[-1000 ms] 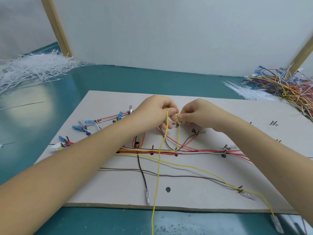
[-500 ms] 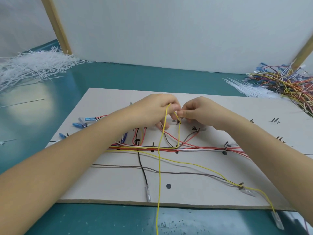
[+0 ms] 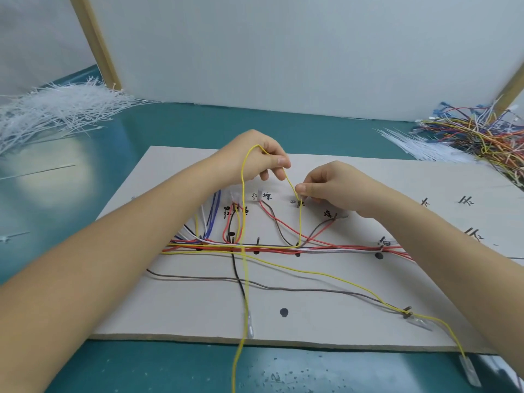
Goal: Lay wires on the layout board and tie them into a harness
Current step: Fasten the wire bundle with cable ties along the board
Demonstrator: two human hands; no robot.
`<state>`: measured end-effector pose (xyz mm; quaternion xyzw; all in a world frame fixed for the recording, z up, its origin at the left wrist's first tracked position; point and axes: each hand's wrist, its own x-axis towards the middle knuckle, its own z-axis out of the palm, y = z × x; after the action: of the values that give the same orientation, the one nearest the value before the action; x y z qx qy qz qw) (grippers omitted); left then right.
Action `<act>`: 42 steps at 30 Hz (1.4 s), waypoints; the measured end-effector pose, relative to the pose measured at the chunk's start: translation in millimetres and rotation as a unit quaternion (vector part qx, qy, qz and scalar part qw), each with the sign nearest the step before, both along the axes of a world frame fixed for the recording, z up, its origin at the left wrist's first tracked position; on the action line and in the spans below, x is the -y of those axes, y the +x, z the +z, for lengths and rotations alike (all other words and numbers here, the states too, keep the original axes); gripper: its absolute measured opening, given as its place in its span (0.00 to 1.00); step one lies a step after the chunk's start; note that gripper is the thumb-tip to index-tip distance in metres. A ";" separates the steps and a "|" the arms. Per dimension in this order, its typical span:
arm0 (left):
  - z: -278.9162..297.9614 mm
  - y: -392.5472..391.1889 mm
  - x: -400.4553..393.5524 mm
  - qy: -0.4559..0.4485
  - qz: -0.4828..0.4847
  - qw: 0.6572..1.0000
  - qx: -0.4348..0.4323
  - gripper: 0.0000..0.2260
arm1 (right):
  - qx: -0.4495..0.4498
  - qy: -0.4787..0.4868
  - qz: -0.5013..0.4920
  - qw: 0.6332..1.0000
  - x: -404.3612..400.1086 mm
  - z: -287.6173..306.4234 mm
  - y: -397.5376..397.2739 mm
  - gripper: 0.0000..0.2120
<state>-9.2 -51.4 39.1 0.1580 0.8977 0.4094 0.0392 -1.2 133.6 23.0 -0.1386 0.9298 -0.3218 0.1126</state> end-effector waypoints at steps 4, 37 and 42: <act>-8.7 -5.8 -3.2 -0.017 0.008 1.000 -0.015 0.07 | -0.011 0.023 -0.005 1.000 2.3 -1.7 -1.6 0.13; -7.5 63.5 -10.2 -0.221 -0.169 0.959 -0.048 0.04 | -0.064 0.058 0.090 0.992 -7.6 9.6 78.2 0.02; -4.8 67.4 -5.9 -0.210 -0.183 0.960 -0.036 0.06 | -0.052 0.031 0.062 0.996 -2.7 3.9 80.2 0.03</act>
<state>58.1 -45.5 34.3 0.3226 0.9199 0.1919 0.1137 79.0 136.3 26.9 -0.2087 0.9335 -0.2779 0.0879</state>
